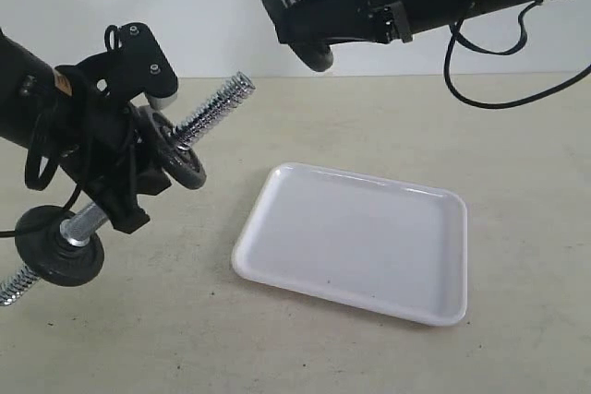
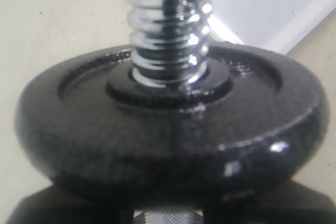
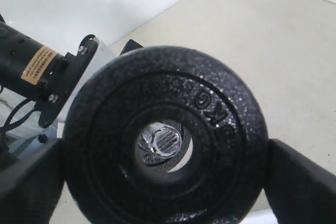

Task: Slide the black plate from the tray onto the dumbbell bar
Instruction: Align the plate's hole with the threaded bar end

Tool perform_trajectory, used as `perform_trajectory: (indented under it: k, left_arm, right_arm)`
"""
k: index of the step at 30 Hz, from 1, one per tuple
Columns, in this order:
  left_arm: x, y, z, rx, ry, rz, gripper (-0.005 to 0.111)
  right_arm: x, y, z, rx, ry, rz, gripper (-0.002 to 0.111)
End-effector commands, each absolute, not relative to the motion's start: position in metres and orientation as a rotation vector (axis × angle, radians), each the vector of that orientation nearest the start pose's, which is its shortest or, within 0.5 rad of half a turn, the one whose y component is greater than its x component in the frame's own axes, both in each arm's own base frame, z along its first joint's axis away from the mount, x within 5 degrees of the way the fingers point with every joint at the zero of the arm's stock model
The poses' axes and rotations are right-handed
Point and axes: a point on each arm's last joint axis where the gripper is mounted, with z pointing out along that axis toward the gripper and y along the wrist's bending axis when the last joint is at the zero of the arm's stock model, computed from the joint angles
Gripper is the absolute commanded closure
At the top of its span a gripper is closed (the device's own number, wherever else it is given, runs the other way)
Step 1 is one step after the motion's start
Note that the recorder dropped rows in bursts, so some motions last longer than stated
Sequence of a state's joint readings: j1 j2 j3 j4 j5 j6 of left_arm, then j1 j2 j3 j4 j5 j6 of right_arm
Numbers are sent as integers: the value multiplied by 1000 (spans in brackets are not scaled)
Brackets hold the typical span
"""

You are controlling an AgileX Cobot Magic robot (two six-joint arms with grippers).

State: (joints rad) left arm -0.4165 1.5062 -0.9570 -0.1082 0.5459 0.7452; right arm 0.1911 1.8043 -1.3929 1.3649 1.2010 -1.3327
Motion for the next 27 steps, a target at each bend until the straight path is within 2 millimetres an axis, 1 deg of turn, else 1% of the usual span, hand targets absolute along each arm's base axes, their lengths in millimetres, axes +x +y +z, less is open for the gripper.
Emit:
perform_trajectory:
  k: [1,5,9,12,17,24,27]
  left_arm:
    - [292,-132,284,1178,1870,126,102]
    - [293,-133,285,1169,1859,129,102]
    - [293,-133,285,1169,1859,129,102]
    - [293,-133,285,1169,1859,129,102]
    - [293,-133,285,1167,1855,130,102]
    - [293,-133,286,1160,1846,132,102]
    - [293,-133,286,1163,1850,131,102]
  right_arm:
    - [349,157,310,-923,1834,1371,108]
    - [353,166,295,-886,1901,1432,108]
    - [354,175,284,-892,1914,1465,108]
    - [355,176,282,-887,1917,1473,108]
    - [355,177,284,-867,1903,1490,108]
    - [348,192,283,-913,1892,1515,108]
    - [349,193,281,-908,1894,1518,108]
